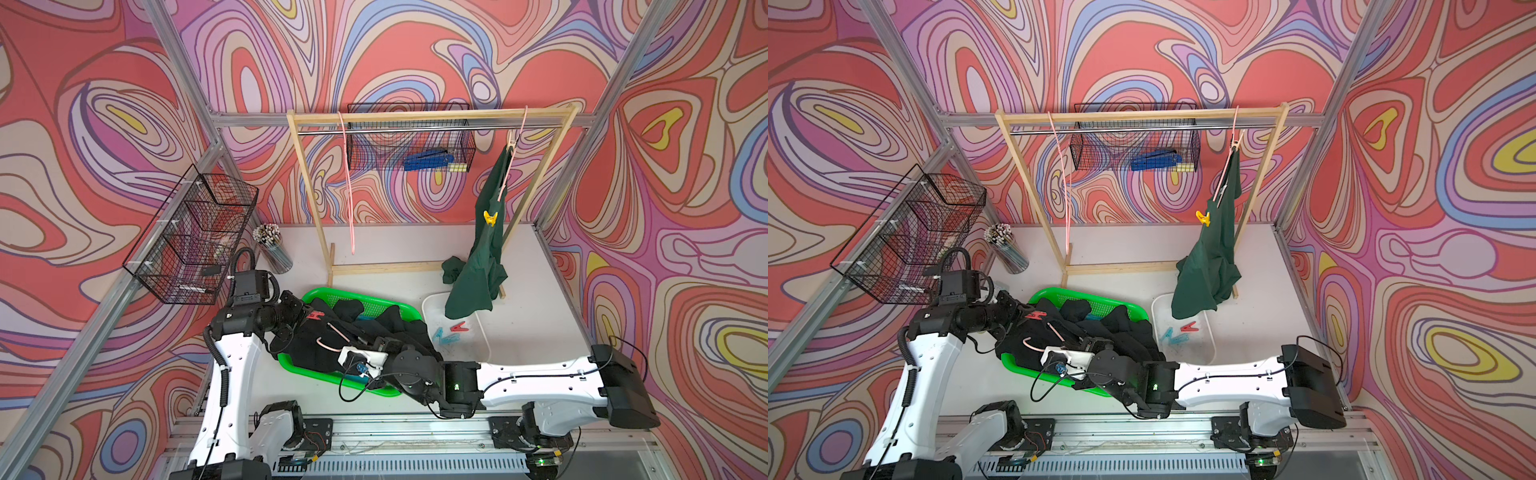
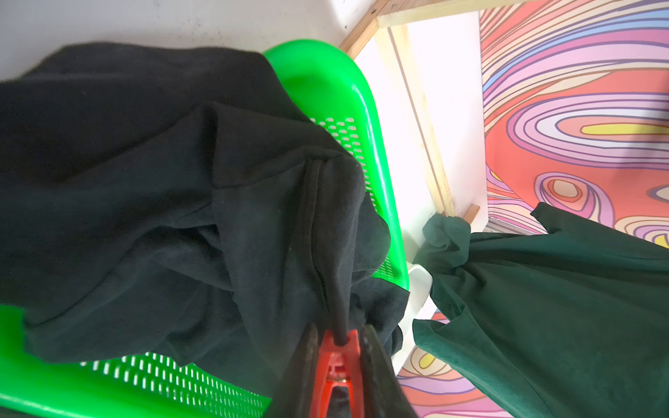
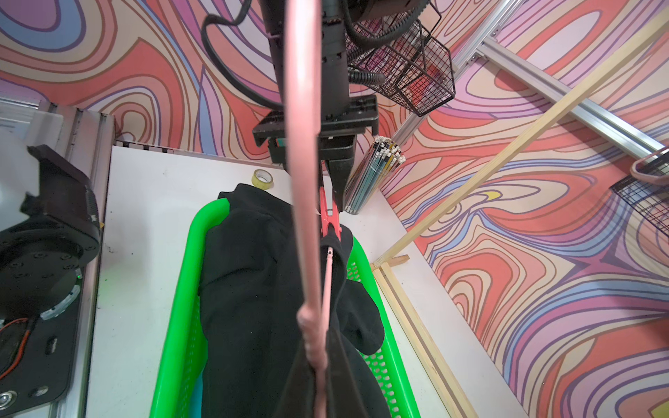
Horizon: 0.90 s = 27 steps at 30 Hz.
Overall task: Remove the clothespins securing t-shirts to the hanger
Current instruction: Remove the clothespin from the hanger.
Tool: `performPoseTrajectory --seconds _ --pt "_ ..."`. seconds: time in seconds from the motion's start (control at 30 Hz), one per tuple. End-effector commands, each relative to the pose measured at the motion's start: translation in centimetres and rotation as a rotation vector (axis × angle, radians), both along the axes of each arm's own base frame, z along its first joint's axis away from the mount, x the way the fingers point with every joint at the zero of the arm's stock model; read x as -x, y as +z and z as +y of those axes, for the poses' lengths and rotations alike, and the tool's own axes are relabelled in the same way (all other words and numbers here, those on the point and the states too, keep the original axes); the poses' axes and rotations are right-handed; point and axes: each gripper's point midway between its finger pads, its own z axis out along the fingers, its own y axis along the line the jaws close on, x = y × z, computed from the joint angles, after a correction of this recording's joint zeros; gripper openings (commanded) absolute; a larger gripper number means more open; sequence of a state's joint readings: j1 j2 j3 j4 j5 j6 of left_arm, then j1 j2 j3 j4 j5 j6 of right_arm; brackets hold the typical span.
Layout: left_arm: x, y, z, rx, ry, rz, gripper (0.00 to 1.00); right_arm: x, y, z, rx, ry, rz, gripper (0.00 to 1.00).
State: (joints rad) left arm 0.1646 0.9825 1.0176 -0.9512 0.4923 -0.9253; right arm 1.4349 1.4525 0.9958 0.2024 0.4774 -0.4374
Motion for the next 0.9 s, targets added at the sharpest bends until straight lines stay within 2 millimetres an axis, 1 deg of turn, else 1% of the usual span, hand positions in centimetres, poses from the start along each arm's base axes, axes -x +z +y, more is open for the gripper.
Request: performPoseTrajectory --seconds 0.0,0.1,0.23,0.4,0.53,0.6,0.7,0.87 --pt "-0.1 1.6 0.8 -0.064 0.002 -0.062 0.18 -0.6 -0.6 0.3 0.0 -0.052 0.013 0.0" --pt "0.1 2.3 1.3 -0.109 -0.001 -0.085 0.18 -1.2 -1.0 0.8 0.019 -0.081 0.031 0.0" --pt "0.6 3.0 2.4 -0.201 -0.006 -0.093 0.19 -2.2 -1.1 1.6 0.028 -0.107 0.1 0.0" --pt "1.5 3.6 3.5 -0.307 -0.025 -0.093 0.19 -4.3 -0.7 2.0 -0.038 -0.091 0.275 0.0" --pt "2.0 3.6 3.4 -0.324 -0.045 -0.105 0.19 -6.0 0.0 2.2 -0.094 -0.068 0.401 0.0" --pt "2.1 3.6 3.4 -0.331 -0.056 -0.105 0.19 -6.2 0.5 2.7 -0.099 -0.051 0.427 0.0" --pt "2.4 3.6 3.5 -0.347 -0.071 -0.102 0.19 -5.9 1.2 3.9 -0.116 -0.002 0.482 0.0" --pt "2.8 3.8 3.5 -0.367 -0.093 -0.107 0.2 -5.7 1.9 5.4 -0.173 0.077 0.661 0.0"
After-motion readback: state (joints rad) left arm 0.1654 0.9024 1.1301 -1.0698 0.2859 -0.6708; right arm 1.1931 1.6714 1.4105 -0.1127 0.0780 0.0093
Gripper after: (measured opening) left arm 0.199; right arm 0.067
